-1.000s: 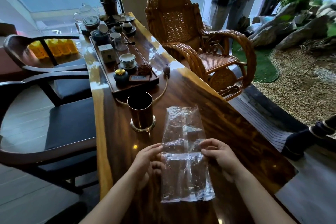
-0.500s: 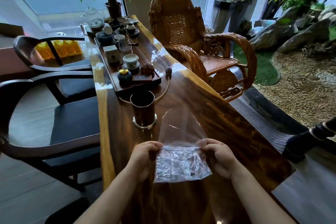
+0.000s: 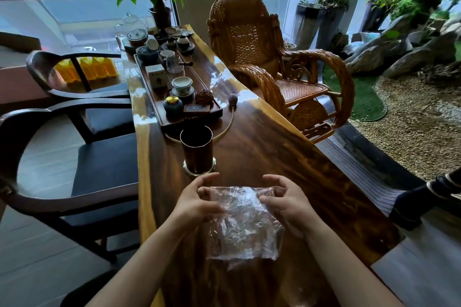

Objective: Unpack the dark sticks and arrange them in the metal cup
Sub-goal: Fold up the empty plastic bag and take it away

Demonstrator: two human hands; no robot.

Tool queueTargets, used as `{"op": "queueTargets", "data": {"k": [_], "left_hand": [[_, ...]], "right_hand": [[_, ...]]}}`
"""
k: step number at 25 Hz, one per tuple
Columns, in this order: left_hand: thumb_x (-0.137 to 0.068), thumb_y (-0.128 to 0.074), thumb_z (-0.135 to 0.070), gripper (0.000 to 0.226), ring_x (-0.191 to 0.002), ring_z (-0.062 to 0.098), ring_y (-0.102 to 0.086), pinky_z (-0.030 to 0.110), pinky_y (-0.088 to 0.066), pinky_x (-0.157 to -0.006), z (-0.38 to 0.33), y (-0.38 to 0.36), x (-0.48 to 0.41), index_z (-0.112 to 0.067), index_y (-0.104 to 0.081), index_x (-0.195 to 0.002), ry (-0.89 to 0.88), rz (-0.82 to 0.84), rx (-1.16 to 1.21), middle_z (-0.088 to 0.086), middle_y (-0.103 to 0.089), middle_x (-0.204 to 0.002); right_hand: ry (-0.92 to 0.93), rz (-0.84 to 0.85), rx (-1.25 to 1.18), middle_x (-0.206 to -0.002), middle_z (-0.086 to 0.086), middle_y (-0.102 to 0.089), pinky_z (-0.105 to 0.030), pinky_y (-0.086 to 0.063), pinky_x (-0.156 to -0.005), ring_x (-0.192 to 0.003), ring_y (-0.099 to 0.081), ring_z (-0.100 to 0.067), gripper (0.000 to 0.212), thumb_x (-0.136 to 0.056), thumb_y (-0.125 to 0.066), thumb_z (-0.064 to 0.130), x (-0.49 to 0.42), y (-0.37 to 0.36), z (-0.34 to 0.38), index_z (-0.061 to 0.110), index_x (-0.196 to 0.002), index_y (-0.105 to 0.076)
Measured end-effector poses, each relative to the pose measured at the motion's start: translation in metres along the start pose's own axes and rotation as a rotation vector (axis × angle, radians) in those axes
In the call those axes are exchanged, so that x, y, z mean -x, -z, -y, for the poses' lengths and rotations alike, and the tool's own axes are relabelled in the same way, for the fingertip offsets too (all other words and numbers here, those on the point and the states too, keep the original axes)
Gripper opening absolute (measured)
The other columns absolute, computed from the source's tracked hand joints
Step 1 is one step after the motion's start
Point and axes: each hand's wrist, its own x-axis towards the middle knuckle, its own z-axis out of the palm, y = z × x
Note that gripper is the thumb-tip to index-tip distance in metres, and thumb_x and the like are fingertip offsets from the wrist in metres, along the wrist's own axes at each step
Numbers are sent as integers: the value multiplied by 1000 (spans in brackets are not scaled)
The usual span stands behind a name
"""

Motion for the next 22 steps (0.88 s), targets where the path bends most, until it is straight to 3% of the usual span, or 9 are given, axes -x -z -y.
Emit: {"op": "queueTargets", "data": {"k": [2, 4, 7, 9, 12, 15, 17, 19, 22], "left_hand": [[-62, -79, 20, 80, -84, 30, -75, 39, -62, -67, 2, 3, 1, -26, -65, -126, -90, -64, -20, 10, -69, -92], [-65, -75, 23, 75, -87, 35, -75, 38, -63, -72, 3, 6, 2, -27, -67, -121, -163, -138, 11, 11, -68, -90], [-68, -73, 24, 70, -84, 30, -76, 41, -61, -79, 5, 12, 7, -26, -69, -117, -224, -227, 75, 12, -66, -94], [-70, -71, 23, 67, -83, 25, -77, 36, -62, -75, 7, 17, 12, -25, -69, -117, -224, -296, 93, 15, -65, -101], [-75, -73, 16, 63, -88, 24, -76, 36, -62, -71, 13, 26, 25, -26, -65, -122, -173, -368, 145, 16, -66, -108], [-74, -84, -17, 64, -83, 20, -76, 32, -60, -63, 26, 41, 45, -25, -54, -130, -70, -327, 306, 9, -73, -107], [-63, -92, -37, 78, -85, 21, -77, 33, -60, -63, 40, 50, 63, -30, -50, -129, 53, -253, 259, 10, -75, -109], [-62, -94, -27, 75, -89, 28, -78, 37, -62, -66, 59, 63, 82, -23, -55, -126, 99, -316, 178, 13, -77, -104], [-58, -88, -13, 63, -84, 34, -77, 41, -63, -65, 79, 86, 104, -16, -65, -116, 63, -538, 233, 17, -78, -96]], "right_hand": [[26, -62, -33, -105, -15, -74, -47, -63, -82, -93, -76, -28, 54, -79, -80, -4, 0, -1, 4, 21, -124, -62], [2, -69, -113, -110, -11, -72, -39, -64, -77, -94, -77, -24, 53, -83, -81, 13, -1, -4, 4, 23, -127, -55], [-126, 108, -84, -114, -9, -75, -33, -60, -68, -97, -76, -25, 54, -81, -82, 36, 3, -15, -1, 26, -124, -51], [-131, 201, 5, -102, -9, -79, -29, -59, -61, -87, -78, -26, 47, -79, -85, 25, 5, -24, -9, 14, -118, -62], [-24, 121, 52, -86, -8, -80, -23, -57, -55, -71, -78, -20, 35, -77, -83, 0, 1, -39, -18, 5, -108, -68], [15, 107, 50, -83, -7, -80, -25, -57, -58, -71, -76, -18, 29, -78, -80, -6, -7, -61, -21, 6, -103, -71], [40, 151, 92, -86, -5, -81, -29, -60, -63, -77, -78, -19, 30, -78, -81, -4, -11, -80, -26, 11, -101, -71], [65, 200, 140, -88, -4, -80, -31, -62, -67, -81, -78, -20, 30, -78, -82, -2, -10, -103, -31, 16, -100, -71], [81, 276, 192, -84, -6, -78, -26, -59, -63, -78, -76, -17, 32, -78, -82, 0, -3, -136, -39, 18, -100, -70]]}}
